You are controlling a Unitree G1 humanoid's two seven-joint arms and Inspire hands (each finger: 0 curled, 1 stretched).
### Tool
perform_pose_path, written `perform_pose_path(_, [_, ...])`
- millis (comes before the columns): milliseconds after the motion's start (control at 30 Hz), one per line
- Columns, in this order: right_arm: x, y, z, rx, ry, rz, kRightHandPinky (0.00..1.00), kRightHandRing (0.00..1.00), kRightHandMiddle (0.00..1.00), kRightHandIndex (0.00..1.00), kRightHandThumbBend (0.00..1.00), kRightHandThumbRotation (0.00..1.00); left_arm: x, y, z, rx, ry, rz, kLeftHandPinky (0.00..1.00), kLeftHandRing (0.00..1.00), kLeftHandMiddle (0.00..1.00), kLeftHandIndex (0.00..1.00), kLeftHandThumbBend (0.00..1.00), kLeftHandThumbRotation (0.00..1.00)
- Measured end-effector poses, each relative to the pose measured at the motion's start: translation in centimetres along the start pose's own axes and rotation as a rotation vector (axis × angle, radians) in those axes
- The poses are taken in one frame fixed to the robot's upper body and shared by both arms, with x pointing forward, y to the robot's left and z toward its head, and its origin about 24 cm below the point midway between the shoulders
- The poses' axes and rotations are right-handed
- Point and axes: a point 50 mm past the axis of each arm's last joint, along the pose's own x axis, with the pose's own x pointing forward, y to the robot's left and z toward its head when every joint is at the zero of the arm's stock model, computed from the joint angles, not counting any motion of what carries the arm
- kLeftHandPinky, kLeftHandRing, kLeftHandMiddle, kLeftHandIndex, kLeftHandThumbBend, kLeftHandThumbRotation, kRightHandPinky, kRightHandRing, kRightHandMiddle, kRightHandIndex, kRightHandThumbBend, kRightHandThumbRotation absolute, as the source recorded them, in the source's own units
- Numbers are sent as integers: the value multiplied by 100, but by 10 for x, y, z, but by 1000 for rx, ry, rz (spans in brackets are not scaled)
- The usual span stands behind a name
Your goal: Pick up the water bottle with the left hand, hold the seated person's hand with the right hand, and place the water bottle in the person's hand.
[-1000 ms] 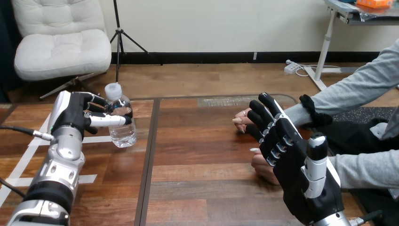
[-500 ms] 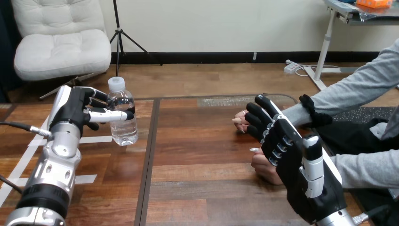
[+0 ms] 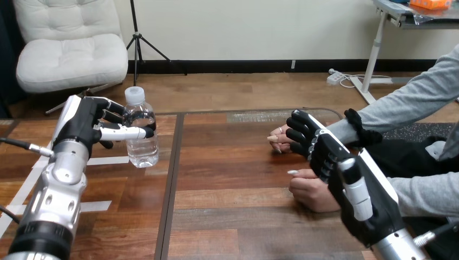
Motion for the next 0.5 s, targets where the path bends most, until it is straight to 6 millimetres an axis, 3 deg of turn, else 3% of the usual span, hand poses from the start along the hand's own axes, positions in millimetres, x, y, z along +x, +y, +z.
perform_pose_path(500, [13,-18,-1,-284,24,18,81,88,88,88,100,100,-13,-4,-4,2,-10,-36,29,37,43,45,66,0])
